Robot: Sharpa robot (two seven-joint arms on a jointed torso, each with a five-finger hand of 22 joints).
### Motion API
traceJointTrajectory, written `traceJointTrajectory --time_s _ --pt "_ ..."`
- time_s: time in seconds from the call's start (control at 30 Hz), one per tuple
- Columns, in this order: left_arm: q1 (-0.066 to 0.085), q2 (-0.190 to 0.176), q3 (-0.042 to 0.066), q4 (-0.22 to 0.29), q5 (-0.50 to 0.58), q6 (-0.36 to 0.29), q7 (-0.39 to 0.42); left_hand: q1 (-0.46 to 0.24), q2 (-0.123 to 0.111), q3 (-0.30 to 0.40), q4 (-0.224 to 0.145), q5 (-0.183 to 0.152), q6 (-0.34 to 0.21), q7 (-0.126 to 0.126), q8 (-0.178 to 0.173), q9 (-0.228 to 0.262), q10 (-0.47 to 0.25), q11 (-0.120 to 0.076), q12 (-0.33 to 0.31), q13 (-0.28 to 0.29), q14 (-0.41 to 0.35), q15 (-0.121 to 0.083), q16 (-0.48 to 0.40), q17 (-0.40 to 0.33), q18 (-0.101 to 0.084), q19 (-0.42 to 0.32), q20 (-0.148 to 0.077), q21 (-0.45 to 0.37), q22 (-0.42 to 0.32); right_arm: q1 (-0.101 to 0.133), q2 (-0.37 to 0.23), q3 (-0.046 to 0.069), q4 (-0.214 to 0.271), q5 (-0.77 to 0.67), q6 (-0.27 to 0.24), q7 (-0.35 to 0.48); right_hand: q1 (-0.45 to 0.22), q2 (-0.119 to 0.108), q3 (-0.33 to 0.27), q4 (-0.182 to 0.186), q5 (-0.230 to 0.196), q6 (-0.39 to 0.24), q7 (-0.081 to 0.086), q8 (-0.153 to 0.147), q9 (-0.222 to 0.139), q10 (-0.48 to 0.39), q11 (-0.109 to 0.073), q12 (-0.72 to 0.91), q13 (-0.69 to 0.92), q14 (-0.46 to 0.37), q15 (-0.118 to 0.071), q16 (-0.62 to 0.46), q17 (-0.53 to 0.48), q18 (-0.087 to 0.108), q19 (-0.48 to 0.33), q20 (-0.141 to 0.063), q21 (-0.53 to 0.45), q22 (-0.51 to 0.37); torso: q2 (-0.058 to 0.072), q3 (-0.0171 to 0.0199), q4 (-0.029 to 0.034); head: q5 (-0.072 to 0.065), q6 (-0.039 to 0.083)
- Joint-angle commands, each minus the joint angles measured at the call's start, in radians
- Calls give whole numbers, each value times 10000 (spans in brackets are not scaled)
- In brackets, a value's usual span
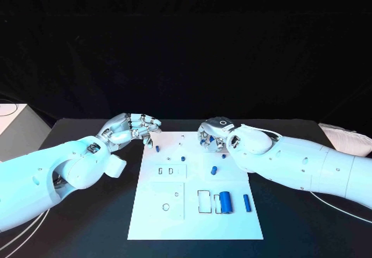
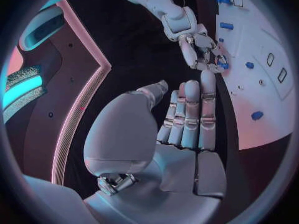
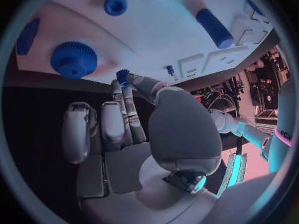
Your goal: Assemble the parts on the task board
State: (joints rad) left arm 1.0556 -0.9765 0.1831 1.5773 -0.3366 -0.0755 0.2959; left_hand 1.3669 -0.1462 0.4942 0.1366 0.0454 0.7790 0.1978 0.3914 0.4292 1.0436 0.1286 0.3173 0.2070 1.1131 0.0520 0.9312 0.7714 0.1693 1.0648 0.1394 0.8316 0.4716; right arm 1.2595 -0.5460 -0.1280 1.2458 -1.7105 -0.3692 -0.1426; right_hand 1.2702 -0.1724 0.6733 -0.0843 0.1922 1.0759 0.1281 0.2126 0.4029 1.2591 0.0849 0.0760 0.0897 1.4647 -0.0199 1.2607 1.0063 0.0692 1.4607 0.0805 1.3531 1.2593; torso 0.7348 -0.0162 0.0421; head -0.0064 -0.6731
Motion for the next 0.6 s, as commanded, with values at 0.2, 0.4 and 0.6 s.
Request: traceJointTrajectory --time_s 0.2,0.4,0.6 --pt "4 -1 8 -32 87 173 64 13 36 71 -27 37 -94 94 -68 11 -75 0 -75 -17 -81 -12 -88 -17 130 -94 -15 41 15 1 321 33 -118 -216 -1544 -327 128 180 21 -9 14 -46 70 41 31 319 -240 -94 202 73 -39 4 -95 -42 -11 -51 -12 -76 8 -23 10 26 81" --pt "5 -2 9 -7 99 162 79 20 36 82 -38 38 -101 97 -71 13 -80 3 -79 -19 -91 -9 -101 -20 130 -107 -12 43 17 4 631 38 -449 -216 -1816 -289 118 176 22 -12 -22 -66 76 34 41 306 -233 -105 204 61 -34 -15 -131 -37 -23 -47 -32 -100 26 -11 18 52 105" --pt "7 14 17 32 102 146 93 20 36 82 -38 38 -101 97 -71 13 -80 3 -79 -19 -91 -9 -101 -20 130 -107 -12 43 17 4 958 39 -754 -186 -1887 -214 116 165 20 -20 -42 -77 79 30 46 299 -231 -110 206 59 -31 -14 -128 -38 -22 -45 -29 -92 48 -31 34 32 111"
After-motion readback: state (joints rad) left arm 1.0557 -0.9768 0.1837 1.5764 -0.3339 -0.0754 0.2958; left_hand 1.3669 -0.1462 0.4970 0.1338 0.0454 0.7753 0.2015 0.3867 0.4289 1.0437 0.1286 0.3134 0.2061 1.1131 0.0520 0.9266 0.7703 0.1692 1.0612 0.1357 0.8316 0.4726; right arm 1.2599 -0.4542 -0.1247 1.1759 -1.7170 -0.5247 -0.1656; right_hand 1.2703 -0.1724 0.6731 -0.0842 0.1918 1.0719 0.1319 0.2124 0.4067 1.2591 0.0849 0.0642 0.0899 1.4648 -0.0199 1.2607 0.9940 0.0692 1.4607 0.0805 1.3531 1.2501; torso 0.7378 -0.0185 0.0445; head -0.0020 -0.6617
